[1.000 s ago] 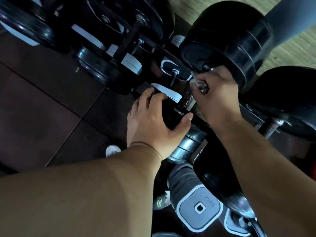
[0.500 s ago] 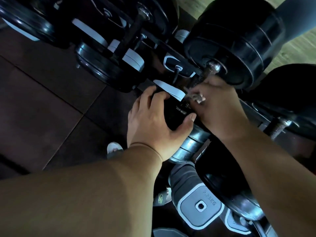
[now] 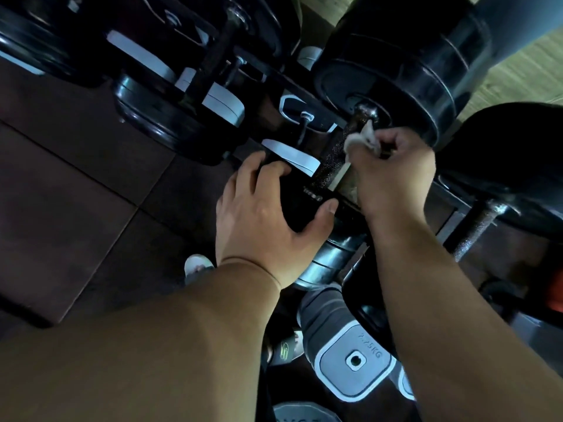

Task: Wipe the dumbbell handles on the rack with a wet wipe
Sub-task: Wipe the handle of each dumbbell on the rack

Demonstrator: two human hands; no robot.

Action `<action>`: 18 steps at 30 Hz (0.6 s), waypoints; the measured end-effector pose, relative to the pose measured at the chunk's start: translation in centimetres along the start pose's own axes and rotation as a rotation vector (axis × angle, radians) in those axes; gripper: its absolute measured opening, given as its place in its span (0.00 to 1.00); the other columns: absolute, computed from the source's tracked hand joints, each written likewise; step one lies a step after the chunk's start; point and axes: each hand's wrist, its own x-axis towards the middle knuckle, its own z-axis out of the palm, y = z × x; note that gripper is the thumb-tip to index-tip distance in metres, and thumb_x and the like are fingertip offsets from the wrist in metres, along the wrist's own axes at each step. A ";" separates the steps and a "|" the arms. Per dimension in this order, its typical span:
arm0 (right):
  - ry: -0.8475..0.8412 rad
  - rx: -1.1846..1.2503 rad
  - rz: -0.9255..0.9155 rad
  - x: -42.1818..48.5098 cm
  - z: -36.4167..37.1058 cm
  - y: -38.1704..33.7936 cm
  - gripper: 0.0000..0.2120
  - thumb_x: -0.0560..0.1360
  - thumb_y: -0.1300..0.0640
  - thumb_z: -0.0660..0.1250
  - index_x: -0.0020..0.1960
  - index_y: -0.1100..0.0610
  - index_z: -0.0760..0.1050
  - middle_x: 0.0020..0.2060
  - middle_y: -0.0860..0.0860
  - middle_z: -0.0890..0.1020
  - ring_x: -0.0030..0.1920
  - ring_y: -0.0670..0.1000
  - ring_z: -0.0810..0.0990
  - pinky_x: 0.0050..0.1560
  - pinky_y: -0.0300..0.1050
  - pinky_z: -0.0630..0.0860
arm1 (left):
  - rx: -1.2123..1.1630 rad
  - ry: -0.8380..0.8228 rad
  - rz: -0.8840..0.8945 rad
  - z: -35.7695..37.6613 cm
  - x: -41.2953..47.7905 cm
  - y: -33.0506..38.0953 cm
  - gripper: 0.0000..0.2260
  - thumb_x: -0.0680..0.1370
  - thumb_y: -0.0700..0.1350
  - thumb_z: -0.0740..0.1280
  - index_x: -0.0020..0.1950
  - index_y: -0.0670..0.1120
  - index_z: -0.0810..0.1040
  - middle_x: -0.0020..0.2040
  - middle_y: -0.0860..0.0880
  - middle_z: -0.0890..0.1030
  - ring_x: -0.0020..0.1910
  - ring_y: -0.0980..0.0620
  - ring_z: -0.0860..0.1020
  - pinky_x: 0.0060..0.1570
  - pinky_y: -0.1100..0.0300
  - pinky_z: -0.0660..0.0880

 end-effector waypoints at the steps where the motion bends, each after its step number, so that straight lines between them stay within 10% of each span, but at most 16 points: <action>1: -0.013 0.009 0.040 -0.3 0.2 0.1 0.09 0.71 0.48 0.76 0.46 0.52 0.81 0.37 0.47 0.84 0.35 0.44 0.82 0.35 0.43 0.79 | 0.000 -0.003 0.002 0.0 0.0 0.0 0.32 0.71 0.70 0.64 0.66 0.49 0.76 0.74 0.48 0.72 0.71 0.43 0.72 0.66 0.39 0.73; 6: -0.235 0.036 0.195 -1.9 -0.4 0.6 0.08 0.68 0.51 0.79 0.42 0.53 0.82 0.33 0.48 0.85 0.32 0.45 0.83 0.32 0.42 0.81 | 0.002 -0.016 -0.001 -0.1 0.0 -0.2 0.33 0.71 0.71 0.63 0.66 0.50 0.76 0.73 0.49 0.72 0.70 0.43 0.73 0.65 0.39 0.73; 11: 0.017 0.271 0.240 -0.2 0.3 -0.5 0.05 0.68 0.54 0.76 0.37 0.54 0.83 0.32 0.52 0.85 0.37 0.57 0.86 0.41 0.60 0.84 | 0.008 -0.026 0.007 -0.2 -0.1 -0.1 0.33 0.72 0.71 0.63 0.67 0.50 0.75 0.74 0.50 0.71 0.71 0.45 0.73 0.66 0.40 0.73; 18: -0.188 0.053 0.228 -2.4 -0.1 0.2 0.06 0.67 0.55 0.78 0.39 0.52 0.81 0.31 0.46 0.81 0.31 0.44 0.77 0.30 0.36 0.73 | -0.009 0.002 0.060 0.0 0.0 -0.3 0.31 0.73 0.69 0.64 0.65 0.47 0.76 0.73 0.48 0.73 0.69 0.44 0.74 0.63 0.39 0.74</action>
